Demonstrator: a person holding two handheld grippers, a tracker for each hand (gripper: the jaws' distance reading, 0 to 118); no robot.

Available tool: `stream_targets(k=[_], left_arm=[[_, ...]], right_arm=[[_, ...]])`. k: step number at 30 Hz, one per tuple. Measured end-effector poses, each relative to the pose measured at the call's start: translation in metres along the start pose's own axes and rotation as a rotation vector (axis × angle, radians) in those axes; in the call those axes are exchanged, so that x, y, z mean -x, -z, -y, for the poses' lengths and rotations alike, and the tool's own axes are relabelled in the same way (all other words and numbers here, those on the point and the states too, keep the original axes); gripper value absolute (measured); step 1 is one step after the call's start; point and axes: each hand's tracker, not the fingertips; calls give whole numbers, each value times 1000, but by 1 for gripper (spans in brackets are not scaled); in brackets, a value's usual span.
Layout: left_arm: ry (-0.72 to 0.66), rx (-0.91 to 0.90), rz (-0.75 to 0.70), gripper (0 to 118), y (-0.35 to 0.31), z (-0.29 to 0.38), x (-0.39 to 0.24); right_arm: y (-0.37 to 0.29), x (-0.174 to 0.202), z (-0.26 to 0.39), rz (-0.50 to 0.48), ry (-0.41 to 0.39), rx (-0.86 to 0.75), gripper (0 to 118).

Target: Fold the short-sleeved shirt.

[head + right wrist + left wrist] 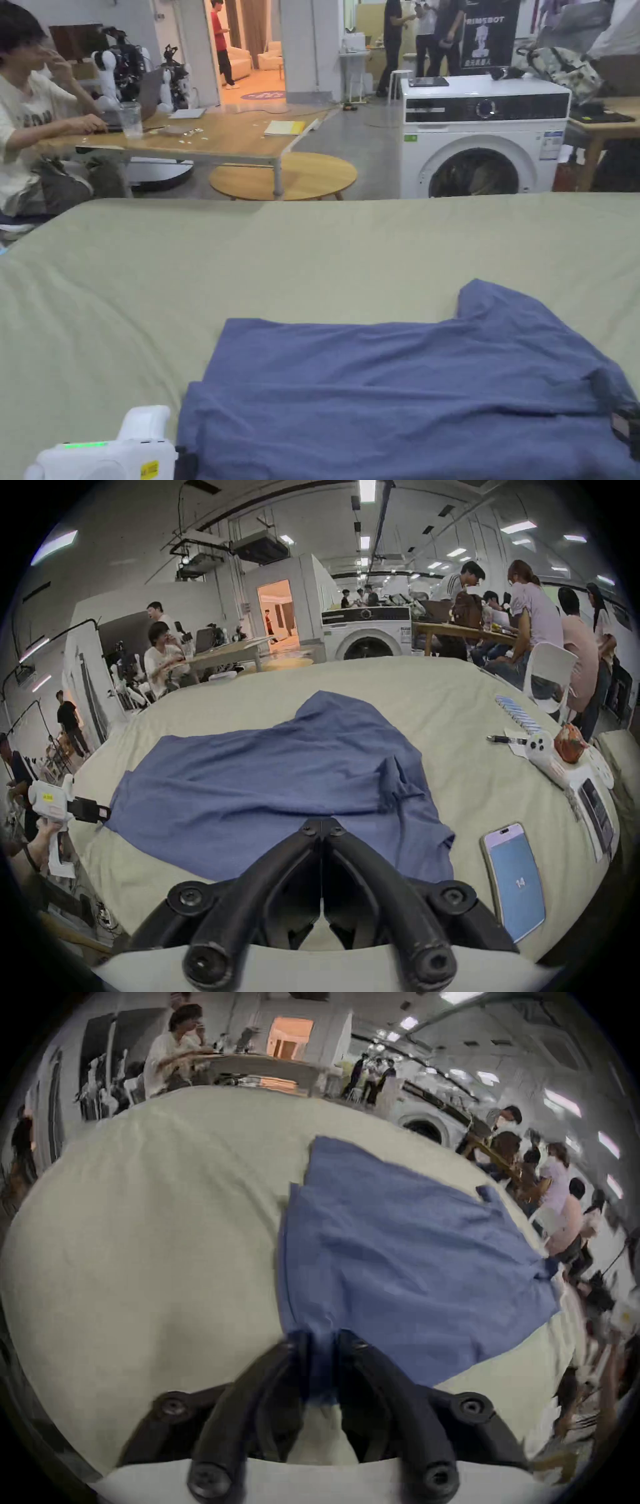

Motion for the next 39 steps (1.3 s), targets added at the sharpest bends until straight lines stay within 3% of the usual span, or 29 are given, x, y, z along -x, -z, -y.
stream_targets(k=[2,5,7,8,10,12,13,15,16,17,19,23,25,29,39], left_arm=[[19,15,-8,0,1,-4,-4],[49,20,-14,0,1,-4,-3],[29,37,-3,0,2,-5,0],[15,42,3,0,3,-7,1],[8,48,10,0,4,-9,3],[11,50,11,0,-2,-6,-3],[15,51,9,0,-2,-6,-4],[20,50,4,0,-2,-3,-6],[19,46,1,0,-2,-2,-8],[22,40,-2,0,-2,0,-9],[57,-1,8,0,-9,1,-10],[87,-237,-22,0,-59,-1,-4],[22,-234,22,0,-78,-10,3],[26,-228,40,0,-101,2,17],[32,-113,25,0,-104,77,31]], right_arm=[[-2,-13,2,47,9,7,0],[2,-33,5,158,66,24,5],[17,-54,10,134,160,68,49],[24,-59,12,106,201,89,54],[45,-63,18,125,206,153,53],[69,-61,24,191,136,231,54],[79,-60,29,179,129,267,53],[73,-53,31,181,102,193,33],[71,-51,28,101,136,207,5],[72,-46,26,129,145,231,3],[68,-44,24,165,55,201,3],[33,-40,16,219,116,117,3],[19,-40,14,178,161,112,3],[-9,-32,25,187,106,114,3],[-40,-31,84,177,106,175,3]])
